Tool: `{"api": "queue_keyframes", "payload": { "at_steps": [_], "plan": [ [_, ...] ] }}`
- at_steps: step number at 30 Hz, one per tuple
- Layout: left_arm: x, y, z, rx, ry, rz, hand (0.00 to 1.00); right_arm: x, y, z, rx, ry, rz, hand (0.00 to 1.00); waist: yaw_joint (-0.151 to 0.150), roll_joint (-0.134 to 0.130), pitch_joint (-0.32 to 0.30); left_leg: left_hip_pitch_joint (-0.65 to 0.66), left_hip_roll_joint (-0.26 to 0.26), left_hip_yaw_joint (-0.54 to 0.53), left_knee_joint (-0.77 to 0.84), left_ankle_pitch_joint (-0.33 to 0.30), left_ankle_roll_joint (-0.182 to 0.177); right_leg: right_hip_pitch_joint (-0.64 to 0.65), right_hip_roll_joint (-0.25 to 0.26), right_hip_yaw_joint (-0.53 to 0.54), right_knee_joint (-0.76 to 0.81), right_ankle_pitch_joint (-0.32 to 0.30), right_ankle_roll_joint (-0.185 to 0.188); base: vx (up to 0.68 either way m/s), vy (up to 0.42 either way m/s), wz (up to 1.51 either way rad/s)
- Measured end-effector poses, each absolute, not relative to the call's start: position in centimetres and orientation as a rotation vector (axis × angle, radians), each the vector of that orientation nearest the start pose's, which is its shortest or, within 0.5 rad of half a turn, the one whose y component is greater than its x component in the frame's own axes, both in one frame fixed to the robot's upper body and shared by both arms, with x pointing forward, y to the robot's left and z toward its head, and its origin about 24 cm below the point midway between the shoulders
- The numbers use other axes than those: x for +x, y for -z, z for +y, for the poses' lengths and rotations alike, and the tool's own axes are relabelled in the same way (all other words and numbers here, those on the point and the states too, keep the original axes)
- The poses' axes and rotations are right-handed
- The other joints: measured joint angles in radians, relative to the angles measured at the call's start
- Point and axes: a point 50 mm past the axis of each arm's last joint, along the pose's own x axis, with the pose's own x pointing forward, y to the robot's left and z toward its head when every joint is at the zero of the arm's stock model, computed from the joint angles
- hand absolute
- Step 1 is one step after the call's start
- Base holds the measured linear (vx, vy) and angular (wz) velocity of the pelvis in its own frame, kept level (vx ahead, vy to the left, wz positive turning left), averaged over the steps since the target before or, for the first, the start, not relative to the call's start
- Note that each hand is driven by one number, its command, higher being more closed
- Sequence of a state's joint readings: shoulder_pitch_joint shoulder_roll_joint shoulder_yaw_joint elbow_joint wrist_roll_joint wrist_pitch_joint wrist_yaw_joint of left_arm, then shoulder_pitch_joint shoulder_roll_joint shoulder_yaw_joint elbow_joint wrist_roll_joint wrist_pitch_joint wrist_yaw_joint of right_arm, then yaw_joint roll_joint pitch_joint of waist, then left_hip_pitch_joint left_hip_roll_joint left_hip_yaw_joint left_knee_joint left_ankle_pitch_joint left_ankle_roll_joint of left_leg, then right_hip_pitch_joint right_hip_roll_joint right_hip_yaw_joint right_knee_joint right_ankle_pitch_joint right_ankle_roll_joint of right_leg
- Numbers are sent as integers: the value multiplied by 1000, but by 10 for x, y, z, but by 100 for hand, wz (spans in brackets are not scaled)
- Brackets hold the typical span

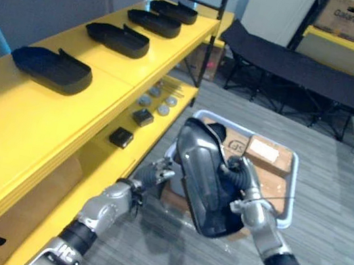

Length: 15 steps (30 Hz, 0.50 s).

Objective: Walk over and take plastic housings, then place them on the shelf

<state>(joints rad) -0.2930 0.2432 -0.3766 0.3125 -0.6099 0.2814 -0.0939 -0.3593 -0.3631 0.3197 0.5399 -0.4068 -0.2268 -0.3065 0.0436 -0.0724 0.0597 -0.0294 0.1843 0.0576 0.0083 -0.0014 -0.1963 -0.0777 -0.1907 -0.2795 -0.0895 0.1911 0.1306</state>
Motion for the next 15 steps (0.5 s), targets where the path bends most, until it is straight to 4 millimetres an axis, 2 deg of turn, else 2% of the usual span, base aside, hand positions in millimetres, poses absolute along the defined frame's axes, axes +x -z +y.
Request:
{"api": "queue_keyframes", "payload": {
  "at_steps": [3,9,15],
  "plan": [
    [282,-6,94,-233,465,455,0,310,-35,-164,-834,-86,-156,100,1,0,0,-4,0,-7,0,0,0,1,0,-9,0,1,3,11,-2,6],
    [275,10,88,-207,482,521,0,317,-38,-157,-853,-111,-167,100,2,1,0,-4,1,-16,1,0,0,8,0,-19,8,4,4,8,-1,4],
    [273,9,81,-210,511,483,0,320,-39,-156,-857,-114,-171,100,11,1,0,-4,1,-17,2,0,0,9,0,-19,8,4,4,0,0,0]
  ]
}}
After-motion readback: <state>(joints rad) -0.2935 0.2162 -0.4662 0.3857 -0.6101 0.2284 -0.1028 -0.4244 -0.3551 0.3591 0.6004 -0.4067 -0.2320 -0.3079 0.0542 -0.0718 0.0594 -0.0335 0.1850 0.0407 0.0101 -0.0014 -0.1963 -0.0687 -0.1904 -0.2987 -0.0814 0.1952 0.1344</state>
